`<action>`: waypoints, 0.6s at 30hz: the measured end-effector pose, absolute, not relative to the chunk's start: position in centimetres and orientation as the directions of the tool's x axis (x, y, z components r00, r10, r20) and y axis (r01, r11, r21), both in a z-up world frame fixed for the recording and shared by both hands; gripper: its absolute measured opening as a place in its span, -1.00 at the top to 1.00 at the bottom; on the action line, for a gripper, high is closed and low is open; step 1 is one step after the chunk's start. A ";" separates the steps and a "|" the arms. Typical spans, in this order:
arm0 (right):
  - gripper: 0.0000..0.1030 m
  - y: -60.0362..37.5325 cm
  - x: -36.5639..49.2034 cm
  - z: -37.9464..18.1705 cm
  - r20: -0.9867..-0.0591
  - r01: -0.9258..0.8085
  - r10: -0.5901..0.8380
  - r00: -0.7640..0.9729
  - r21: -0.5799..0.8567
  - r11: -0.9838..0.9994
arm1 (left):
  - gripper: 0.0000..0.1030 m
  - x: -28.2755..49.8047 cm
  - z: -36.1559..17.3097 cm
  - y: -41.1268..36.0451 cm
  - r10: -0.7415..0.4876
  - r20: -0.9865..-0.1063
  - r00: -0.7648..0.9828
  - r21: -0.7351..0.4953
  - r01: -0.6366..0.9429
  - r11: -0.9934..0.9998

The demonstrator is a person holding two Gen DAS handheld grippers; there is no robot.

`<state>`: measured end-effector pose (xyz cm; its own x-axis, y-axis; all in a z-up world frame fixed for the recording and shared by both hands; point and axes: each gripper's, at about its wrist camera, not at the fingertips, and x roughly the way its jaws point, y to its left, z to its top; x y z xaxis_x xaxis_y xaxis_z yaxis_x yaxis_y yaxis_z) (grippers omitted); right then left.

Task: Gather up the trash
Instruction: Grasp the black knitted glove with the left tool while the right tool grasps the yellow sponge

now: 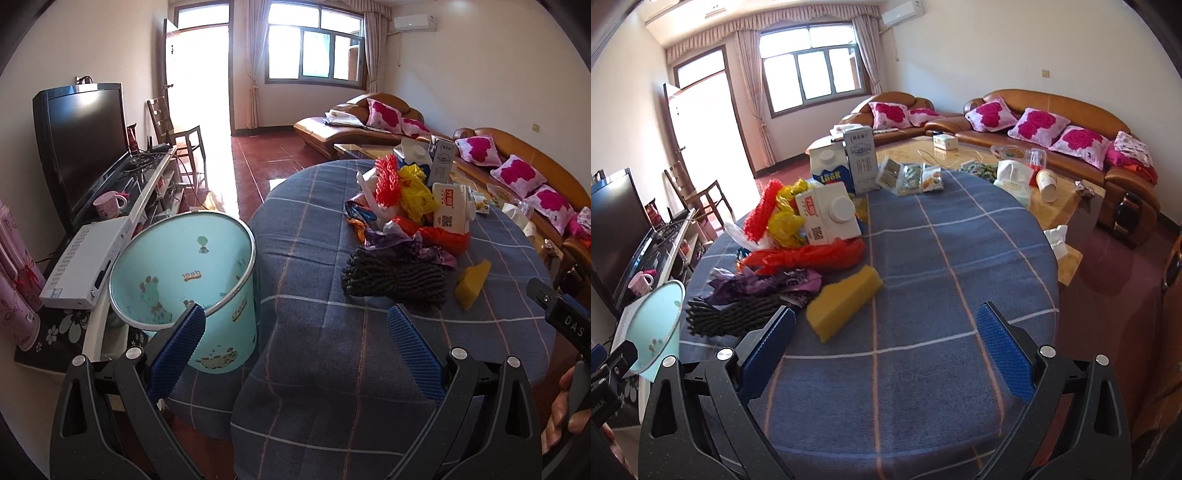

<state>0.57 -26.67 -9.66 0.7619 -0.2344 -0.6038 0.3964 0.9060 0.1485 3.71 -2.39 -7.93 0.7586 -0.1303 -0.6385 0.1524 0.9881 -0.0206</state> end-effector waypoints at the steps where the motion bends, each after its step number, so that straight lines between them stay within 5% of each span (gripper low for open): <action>1: -0.52 -27.1 0.9 -10.3 -0.622 0.399 -0.226 0.749 0.152 0.904 | -0.87 4.0 -8.5 -2.6 -0.134 -0.648 0.750 -0.022 0.158 0.987; 13: -0.49 -27.5 7.9 -12.8 -0.685 0.332 -0.094 0.723 0.225 0.916 | -0.62 8.3 -9.9 -4.7 -0.240 -0.652 0.719 -0.085 0.245 0.966; 18: -0.14 -27.3 10.1 -14.3 -0.728 0.300 -0.002 0.686 0.280 0.912 | -0.54 10.8 -10.9 -7.1 -0.287 -0.675 0.680 -0.108 0.293 0.950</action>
<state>10.12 -27.27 -14.29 0.6856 -0.0018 -0.7280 0.2998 0.9119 0.2801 10.81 -7.06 -10.88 0.6795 -0.2868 -0.6753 0.2935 0.9498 -0.1081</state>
